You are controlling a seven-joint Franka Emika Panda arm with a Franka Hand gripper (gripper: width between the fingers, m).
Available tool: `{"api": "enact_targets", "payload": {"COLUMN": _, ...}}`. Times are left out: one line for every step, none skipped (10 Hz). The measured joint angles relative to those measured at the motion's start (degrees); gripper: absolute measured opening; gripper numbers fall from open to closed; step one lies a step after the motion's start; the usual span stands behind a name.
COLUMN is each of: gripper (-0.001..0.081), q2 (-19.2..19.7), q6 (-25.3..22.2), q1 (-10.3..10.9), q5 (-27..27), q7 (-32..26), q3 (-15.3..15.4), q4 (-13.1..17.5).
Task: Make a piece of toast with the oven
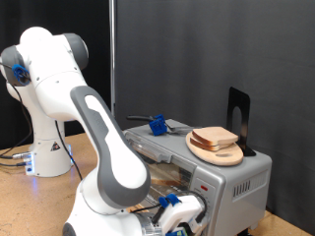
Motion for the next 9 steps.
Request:
{"api": "enact_targets", "payload": {"gripper": 0.0202, "q2": -0.77, "q6": 1.72, "q1": -0.66, "q5": 2.6, "q7": -8.46, "q3": 0.75, "q4": -2.04}}
{"api": "enact_targets", "payload": {"gripper": 0.0202, "q2": -1.12, "q6": 2.86, "q1": -1.43, "q5": 5.25, "q7": -16.99, "q3": 1.5, "q4": -3.65}}
{"api": "enact_targets", "payload": {"gripper": 0.0202, "q2": -1.34, "q6": 3.66, "q1": -2.18, "q5": 7.76, "q7": -24.96, "q3": 2.27, "q4": -5.02}}
{"api": "enact_targets", "payload": {"gripper": 0.0202, "q2": -1.48, "q6": 4.12, "q1": -2.91, "q5": 10.47, "q7": -33.42, "q3": 2.89, "q4": -6.3}}
{"api": "enact_targets", "payload": {"gripper": 0.0202, "q2": -1.48, "q6": 4.21, "q1": -3.59, "q5": 13.1, "q7": -41.97, "q3": 3.44, "q4": -7.38}}
{"api": "enact_targets", "payload": {"gripper": 0.02, "q2": -1.49, "q6": 4.22, "q1": -4.18, "q5": 15.67, "q7": -50.58, "q3": 3.93, "q4": -8.29}}
{"api": "enact_targets", "payload": {"gripper": 0.02, "q2": -1.49, "q6": 4.14, "q1": -4.68, "q5": 18.15, "q7": -58.96, "q3": 4.38, "q4": -8.94}}
{"api": "enact_targets", "payload": {"gripper": 0.0188, "q2": -1.58, "q6": 4.19, "q1": -4.71, "q5": 17.47, "q7": -54.82, "q3": 4.21, "q4": -9.4}}
{"api": "enact_targets", "payload": {"gripper": 0.0187, "q2": -2.34, "q6": 4.69, "q1": -3.93, "q5": 14.94, "q7": -44.59, "q3": 3.55, "q4": -9.27}}
